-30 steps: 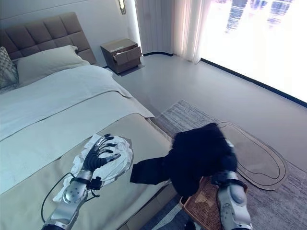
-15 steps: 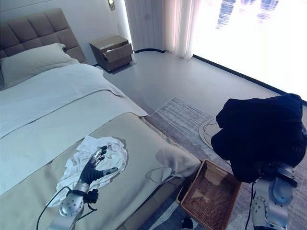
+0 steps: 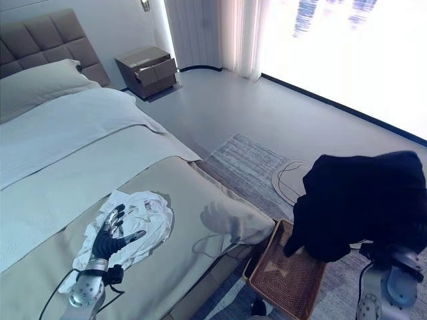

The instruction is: Pick up clothes into the bucket

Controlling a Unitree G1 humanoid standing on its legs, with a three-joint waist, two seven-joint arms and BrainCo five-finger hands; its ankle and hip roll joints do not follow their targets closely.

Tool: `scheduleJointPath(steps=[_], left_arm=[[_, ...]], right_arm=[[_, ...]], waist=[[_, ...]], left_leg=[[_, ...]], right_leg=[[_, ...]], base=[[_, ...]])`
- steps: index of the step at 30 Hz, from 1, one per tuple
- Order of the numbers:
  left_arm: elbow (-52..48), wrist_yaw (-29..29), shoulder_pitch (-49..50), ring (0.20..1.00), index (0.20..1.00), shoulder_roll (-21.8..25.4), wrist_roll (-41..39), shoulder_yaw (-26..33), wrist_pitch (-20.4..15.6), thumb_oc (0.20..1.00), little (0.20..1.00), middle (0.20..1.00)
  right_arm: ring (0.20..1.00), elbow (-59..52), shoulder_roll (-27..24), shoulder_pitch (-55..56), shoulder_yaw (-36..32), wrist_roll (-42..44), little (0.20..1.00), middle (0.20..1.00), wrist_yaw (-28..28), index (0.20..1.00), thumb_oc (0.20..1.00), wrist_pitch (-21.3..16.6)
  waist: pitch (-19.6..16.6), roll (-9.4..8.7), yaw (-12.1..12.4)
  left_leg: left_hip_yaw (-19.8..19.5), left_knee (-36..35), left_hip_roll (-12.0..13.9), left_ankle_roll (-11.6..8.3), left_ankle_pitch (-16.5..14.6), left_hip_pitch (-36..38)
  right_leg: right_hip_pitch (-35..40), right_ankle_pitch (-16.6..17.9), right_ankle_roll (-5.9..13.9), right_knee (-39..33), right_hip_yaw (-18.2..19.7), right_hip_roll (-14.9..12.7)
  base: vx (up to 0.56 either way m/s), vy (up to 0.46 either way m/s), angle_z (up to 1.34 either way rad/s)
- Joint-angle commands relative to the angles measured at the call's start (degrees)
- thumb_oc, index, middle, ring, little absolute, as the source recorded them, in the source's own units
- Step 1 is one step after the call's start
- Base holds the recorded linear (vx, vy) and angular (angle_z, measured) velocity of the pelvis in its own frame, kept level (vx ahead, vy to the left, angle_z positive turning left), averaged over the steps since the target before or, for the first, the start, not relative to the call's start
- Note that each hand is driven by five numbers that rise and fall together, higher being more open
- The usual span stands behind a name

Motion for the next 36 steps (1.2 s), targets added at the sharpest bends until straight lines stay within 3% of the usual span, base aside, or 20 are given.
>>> scheduleJointPath(steps=[1, 6, 8, 12, 13, 15, 18, 25, 34, 35, 36], left_arm=[[-2.37, -0.47, -1.45, 1.000, 1.000, 0.38, -10.95, 5.01, -5.12, 1.000, 1.000, 1.000], [-4.95, -2.51, -1.04, 1.000, 1.000, -1.18, -15.45, 4.77, -5.63, 1.000, 1.000, 1.000], [-5.60, -2.68, -1.57, 1.000, 1.000, -0.51, -15.87, 3.00, -6.51, 1.000, 1.000, 1.000], [-5.71, -2.56, -2.87, 1.000, 1.000, 0.38, -16.37, 0.46, -6.86, 1.000, 1.000, 1.000], [-6.81, -2.66, -3.20, 1.000, 1.000, 1.10, -16.79, -1.01, -7.22, 1.000, 1.000, 1.000], [-7.05, -2.59, -3.75, 1.000, 1.000, 1.91, -16.94, -1.95, -7.39, 1.000, 1.000, 1.000], [-9.38, -1.88, -4.76, 1.000, 1.000, 3.76, -18.33, -4.22, -7.98, 1.000, 1.000, 1.000], [-14.62, -0.43, -3.27, 1.000, 1.000, 6.66, -18.11, -6.73, -9.19, 1.000, 1.000, 1.000], [-14.70, 1.47, -3.38, 1.000, 1.000, 8.12, -19.27, -10.26, -9.53, 1.000, 1.000, 1.000], [-14.54, 1.22, -3.60, 1.000, 1.000, 8.67, -19.56, -11.50, -9.33, 1.000, 1.000, 1.000], [-14.54, 1.21, -3.72, 1.000, 1.000, 8.60, -19.57, -11.47, -9.37, 1.000, 1.000, 1.000]], right_arm=[[0.200, 3.25, -0.22, -2.90, -1.74, -5.42, 0.200, 0.200, -4.18, 0.200, 0.200, -0.29], [0.200, 13.65, 0.14, -6.00, 2.55, -3.85, 0.200, 0.200, -2.90, 0.200, 0.200, 0.37], [0.200, 18.31, -0.74, -11.04, 5.54, -3.45, 0.200, 0.200, -3.94, 0.200, 0.200, 0.25], [0.200, 21.84, -1.72, -16.28, 8.63, -3.43, 0.200, 0.200, -5.39, 0.200, 0.200, 0.21], [0.200, 23.20, -2.27, -19.04, 9.51, -3.13, 0.200, 0.200, -6.34, 0.200, 0.200, 0.13], [0.200, 24.47, -2.70, -21.07, 10.10, -2.86, 0.200, 0.200, -7.44, 0.200, 0.200, -0.13], [0.200, 28.72, -4.08, -25.88, 11.71, -1.16, 0.200, 0.200, -9.90, 0.200, 0.200, -0.54], [0.200, 38.65, -7.56, -31.57, 12.18, 0.97, 0.200, 0.200, -14.13, 0.200, 0.200, -0.03], [0.200, 46.71, -12.16, -37.41, 14.16, 0.67, 0.200, 0.200, -16.53, 0.200, 0.200, 1.60], [0.200, 50.07, -13.88, -39.52, 15.40, 0.48, 0.200, 0.200, -16.35, 0.200, 0.200, 2.59], [0.200, 50.38, -14.06, -39.84, 15.49, 0.63, 0.200, 0.200, -16.20, 0.200, 0.200, 2.46]], waist=[[-0.27, -3.09, -0.63], [2.62, -2.36, -0.18], [6.56, -1.71, 0.11], [9.29, -1.38, 0.65], [11.65, -1.20, 0.88], [13.04, -1.04, 1.08], [15.42, -0.75, 1.46], [16.17, 1.20, 2.03], [17.33, 2.67, 2.83], [17.46, 2.69, 3.13], [17.78, 2.74, 3.06]], left_leg=[[-1.76, 5.55, 0.65, 0.49, -3.31, -3.38], [-2.58, 8.10, -0.09, 1.30, -4.34, -3.99], [-3.09, 10.30, -0.64, 1.54, -4.39, -6.28], [-3.43, 13.47, -0.84, 1.70, -4.58, -10.15], [-3.82, 16.12, -0.69, 1.81, -4.75, -13.03], [-3.97, 18.42, -0.71, 1.81, -5.02, -15.51], [-4.79, 26.51, -0.90, 1.69, -6.60, -24.99], [-5.66, 37.18, -0.69, 1.70, -9.01, -39.82], [-5.08, 37.57, -1.16, 2.03, -8.44, -45.22], [-5.38, 37.34, -1.39, 1.66, -9.74, -44.97], [-4.99, 37.06, -1.39, 2.11, -8.18, -45.58]], right_leg=[[-0.48, -0.81, 1.90, 3.91, 2.47, -2.93], [-1.78, -3.05, 1.68, 9.59, 2.55, -4.38], [-4.93, -3.64, 1.64, 13.31, 2.91, -5.41], [-8.45, -3.67, 1.50, 15.80, 2.94, -6.09], [-10.92, -3.80, 1.30, 17.97, 2.91, -6.57], [-12.98, -4.27, 1.14, 19.70, 2.94, -6.99], [-21.29, -5.91, 0.40, 26.87, 3.89, -7.72], [-35.30, -8.98, -0.58, 38.09, 5.43, -8.08], [-42.01, -8.34, -0.51, 39.33, 6.29, -8.66], [-42.04, -9.41, 0.17, 39.43, 6.69, -8.67], [-42.56, -8.01, -0.31, 38.98, 6.40, -8.80]], base=[[0.00, 0.000, 0.00], [-0.04, 0.019, 0.02], [-0.22, 0.048, 0.04], [-0.17, 0.011, 0.07], [-0.14, -0.003, 0.17], [-0.21, -0.014, 0.16], [-0.22, -0.026, 0.08], [-0.11, 0.003, 0.09], [-0.02, 0.033, 0.00], [0.00, 0.000, 0.00], [0.10, 0.031, 0.01]])
